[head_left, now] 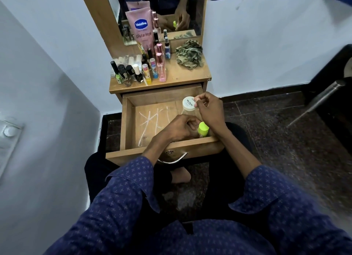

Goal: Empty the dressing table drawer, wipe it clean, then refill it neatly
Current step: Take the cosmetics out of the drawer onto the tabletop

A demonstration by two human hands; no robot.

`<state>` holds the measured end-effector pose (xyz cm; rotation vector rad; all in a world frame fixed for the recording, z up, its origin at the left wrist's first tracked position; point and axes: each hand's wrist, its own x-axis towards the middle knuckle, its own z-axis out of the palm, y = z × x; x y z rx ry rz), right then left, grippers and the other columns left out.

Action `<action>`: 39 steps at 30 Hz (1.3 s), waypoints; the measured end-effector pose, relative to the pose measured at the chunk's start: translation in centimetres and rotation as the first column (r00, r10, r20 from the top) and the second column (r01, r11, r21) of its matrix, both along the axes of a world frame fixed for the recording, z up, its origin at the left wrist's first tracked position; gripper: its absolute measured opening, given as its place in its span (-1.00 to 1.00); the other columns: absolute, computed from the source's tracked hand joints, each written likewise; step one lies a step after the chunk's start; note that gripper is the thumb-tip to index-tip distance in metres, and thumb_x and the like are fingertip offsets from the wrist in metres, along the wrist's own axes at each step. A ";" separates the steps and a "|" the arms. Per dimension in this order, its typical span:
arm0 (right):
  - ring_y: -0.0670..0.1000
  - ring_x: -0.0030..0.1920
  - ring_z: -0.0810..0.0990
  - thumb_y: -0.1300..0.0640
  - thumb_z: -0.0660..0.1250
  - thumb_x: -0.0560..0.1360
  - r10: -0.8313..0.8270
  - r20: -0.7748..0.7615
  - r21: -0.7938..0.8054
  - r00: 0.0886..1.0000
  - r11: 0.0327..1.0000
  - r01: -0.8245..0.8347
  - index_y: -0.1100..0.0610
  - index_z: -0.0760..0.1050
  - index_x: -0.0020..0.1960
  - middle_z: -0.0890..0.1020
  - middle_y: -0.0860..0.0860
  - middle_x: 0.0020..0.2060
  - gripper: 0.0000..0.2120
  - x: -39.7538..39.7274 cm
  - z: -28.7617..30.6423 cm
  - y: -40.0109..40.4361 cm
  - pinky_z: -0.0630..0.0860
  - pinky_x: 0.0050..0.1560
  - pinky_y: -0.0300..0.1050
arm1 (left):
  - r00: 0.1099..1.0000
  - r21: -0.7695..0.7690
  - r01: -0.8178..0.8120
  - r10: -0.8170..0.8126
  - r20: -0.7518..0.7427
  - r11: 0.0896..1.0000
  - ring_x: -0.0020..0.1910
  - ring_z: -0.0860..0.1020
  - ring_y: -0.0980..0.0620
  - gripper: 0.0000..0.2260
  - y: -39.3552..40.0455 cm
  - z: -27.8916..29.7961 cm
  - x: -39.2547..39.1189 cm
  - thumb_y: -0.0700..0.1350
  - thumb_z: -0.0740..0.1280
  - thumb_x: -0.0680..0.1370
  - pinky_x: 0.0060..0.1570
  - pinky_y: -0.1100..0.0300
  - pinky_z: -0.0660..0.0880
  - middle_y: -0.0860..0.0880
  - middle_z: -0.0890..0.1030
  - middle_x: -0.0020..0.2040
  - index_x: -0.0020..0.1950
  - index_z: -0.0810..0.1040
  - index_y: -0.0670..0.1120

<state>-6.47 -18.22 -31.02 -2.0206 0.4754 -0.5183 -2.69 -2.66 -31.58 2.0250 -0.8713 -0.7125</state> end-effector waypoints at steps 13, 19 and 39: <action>-0.15 -0.11 0.66 -0.15 0.52 0.51 0.179 0.034 0.061 0.983 0.982 -0.180 0.04 0.64 0.09 0.71 -0.09 -0.08 -0.70 -0.6 1.1 0.9 0.50 -0.18 -0.39 | 0.814 -0.222 -0.533 0.567 0.130 0.817 -0.13 0.62 0.07 -0.74 1.5 -0.3 1.9 -0.02 0.61 0.47 -0.14 0.19 0.52 0.02 0.67 -0.09 0.06 0.64 -0.07; -0.12 -0.10 0.68 -0.01 0.60 0.46 0.287 0.029 -0.034 0.958 0.958 -0.286 0.05 0.61 0.23 0.70 -0.08 -0.02 -0.61 -0.5 1.0 0.8 0.66 -0.04 -0.19 | 0.788 -0.371 -0.580 0.615 -0.030 0.725 -0.18 0.59 0.35 -0.74 1.9 0.7 1.8 -0.12 0.56 0.53 -0.13 0.44 0.46 0.10 0.65 -0.11 0.16 0.66 -0.19; 0.05 -0.15 0.70 0.00 0.68 0.31 0.168 0.066 -0.178 0.984 0.972 -0.154 0.13 0.64 0.12 0.68 -0.03 -0.14 -0.55 10.5 7.8 -1.0 0.67 -0.05 0.07 | 0.785 0.138 -0.521 0.409 0.466 0.842 0.27 0.51 -0.12 -0.47 -2.7 0.0 5.4 0.19 0.57 0.37 0.18 -0.09 0.54 -0.08 0.61 0.23 0.23 0.60 -0.03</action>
